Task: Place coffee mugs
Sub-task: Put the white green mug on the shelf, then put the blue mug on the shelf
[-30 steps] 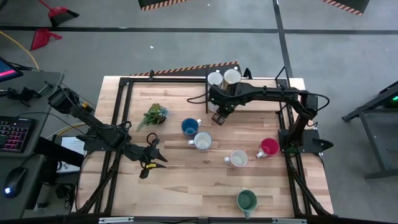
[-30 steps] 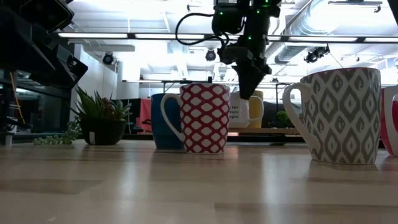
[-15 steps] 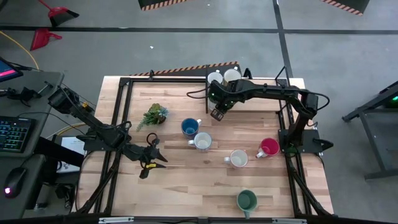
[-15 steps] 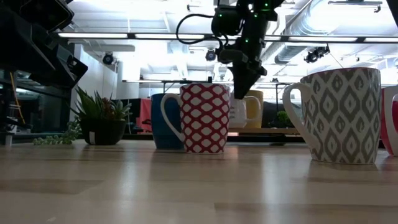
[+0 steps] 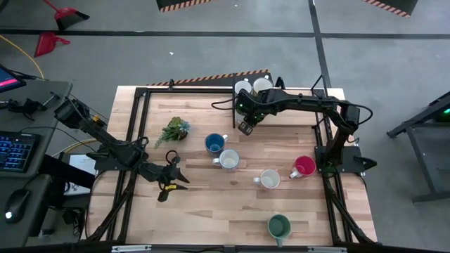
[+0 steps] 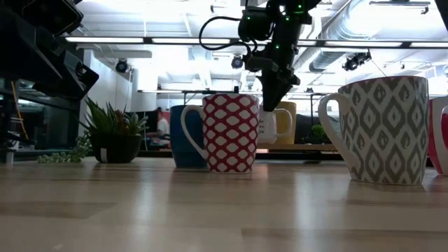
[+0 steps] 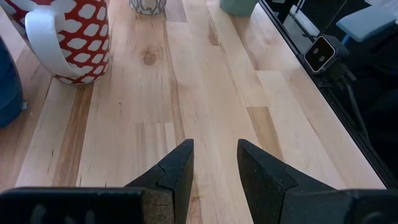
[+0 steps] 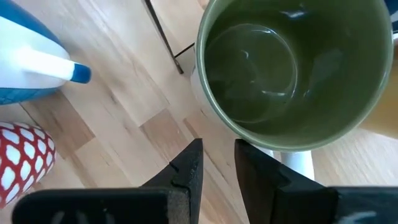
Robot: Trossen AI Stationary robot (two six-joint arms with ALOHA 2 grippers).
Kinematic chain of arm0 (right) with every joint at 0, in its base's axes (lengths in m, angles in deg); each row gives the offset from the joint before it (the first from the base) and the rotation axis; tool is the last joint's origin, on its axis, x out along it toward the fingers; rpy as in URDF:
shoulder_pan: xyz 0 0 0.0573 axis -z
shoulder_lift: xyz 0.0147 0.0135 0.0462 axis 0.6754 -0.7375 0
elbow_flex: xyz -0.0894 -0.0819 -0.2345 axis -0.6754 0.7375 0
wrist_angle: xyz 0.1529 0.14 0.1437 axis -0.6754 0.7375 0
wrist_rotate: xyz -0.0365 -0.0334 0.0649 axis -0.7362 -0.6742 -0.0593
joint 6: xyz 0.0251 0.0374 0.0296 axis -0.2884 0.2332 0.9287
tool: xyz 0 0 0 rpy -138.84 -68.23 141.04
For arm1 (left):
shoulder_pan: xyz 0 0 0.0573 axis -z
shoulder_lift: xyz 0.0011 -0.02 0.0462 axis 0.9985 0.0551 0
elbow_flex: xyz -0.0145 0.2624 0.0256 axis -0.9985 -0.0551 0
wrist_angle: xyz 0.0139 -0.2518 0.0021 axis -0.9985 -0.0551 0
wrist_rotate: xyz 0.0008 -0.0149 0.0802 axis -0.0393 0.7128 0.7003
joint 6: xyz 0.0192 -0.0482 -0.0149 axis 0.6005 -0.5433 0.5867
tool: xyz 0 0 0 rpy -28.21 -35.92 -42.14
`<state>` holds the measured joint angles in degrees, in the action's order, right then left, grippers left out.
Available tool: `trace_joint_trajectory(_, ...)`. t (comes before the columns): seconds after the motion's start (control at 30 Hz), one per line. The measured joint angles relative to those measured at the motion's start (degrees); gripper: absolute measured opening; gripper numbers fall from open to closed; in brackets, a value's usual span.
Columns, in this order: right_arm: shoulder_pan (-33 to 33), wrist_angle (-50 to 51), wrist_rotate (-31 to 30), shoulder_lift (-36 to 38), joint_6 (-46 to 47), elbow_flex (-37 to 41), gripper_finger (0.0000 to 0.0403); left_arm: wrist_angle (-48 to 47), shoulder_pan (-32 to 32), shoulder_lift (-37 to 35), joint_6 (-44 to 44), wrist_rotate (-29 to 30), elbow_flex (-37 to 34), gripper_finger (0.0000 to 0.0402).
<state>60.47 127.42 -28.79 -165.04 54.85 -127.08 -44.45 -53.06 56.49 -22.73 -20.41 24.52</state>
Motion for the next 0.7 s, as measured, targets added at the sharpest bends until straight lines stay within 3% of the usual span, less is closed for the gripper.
trace_joint_trajectory(0.27,-1.4,6.4,0.8,0.0,3.7,0.0,0.0081,0.0,0.0,0.0,0.0,0.0,0.0,0.0113)
trace_joint_trajectory(0.5,-3.5,17.4,-5.5,0.0,8.9,0.0,0.0081,0.0,0.0,0.0,-0.1,0.0,0.0,0.0113)
trace_joint_trajectory(0.7,-8.2,17.0,-5.5,0.0,6.4,0.0,0.0081,0.0,0.0,0.0,-0.1,0.0,0.0,0.0113)
